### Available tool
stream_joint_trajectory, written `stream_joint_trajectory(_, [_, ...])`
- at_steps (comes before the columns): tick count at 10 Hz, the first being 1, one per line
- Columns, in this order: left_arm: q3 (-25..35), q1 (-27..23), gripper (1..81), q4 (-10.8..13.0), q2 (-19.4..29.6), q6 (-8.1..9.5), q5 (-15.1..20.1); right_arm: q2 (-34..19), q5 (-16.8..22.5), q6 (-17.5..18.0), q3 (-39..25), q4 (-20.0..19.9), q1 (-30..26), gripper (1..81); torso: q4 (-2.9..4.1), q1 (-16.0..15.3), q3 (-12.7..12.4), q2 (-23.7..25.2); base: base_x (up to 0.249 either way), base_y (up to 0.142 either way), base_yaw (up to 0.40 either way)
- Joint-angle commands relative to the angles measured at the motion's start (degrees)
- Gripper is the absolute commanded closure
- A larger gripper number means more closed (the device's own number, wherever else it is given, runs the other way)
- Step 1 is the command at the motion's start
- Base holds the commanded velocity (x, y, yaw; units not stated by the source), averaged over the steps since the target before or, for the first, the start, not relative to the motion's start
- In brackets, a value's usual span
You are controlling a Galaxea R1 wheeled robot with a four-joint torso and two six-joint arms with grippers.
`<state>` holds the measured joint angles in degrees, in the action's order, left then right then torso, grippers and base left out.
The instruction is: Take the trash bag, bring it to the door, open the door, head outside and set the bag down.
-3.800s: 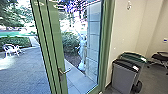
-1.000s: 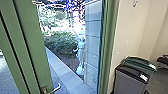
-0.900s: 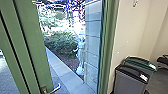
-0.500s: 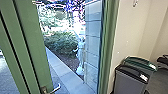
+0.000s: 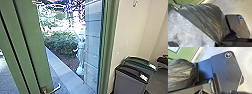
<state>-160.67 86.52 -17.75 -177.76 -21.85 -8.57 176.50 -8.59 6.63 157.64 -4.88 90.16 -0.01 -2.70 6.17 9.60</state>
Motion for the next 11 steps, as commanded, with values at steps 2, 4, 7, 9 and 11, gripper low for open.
stream_joint_trajectory(2, [-0.08,-3.24,81.1,0.7,-0.05,-0.22,3.12,0.37,2.79,-0.13,-0.15,0.31,-2.75,1.0,0.0,0.0,0.0,0.0,0.0,0.0,0.0])
stream_joint_trajectory(4, [-0.08,-3.24,81.1,0.7,-0.05,-0.22,3.21,0.37,2.79,-0.13,-0.15,0.31,-2.83,1.0,0.0,0.0,0.0,0.0,0.0,0.0,0.0])
stream_joint_trajectory(7, [-0.08,-3.24,81.1,0.7,-0.05,-0.22,3.2,0.46,2.79,-0.13,-0.23,0.39,-2.83,1.0,0.0,0.0,0.0,0.0,0.0,0.0,0.0])
stream_joint_trajectory(9, [-0.08,-3.24,81.1,0.7,-0.14,-0.22,3.21,0.38,2.79,-0.13,-0.15,0.39,-2.83,1.0,0.0,0.0,0.0,0.0,0.0,0.0,0.099])
stream_joint_trajectory(11, [-0.08,-3.24,81.1,0.7,-0.05,-0.22,3.21,0.46,2.79,-0.13,-0.15,0.39,-2.84,1.0,0.0,0.0,0.0,0.0,0.0,0.0,0.146])
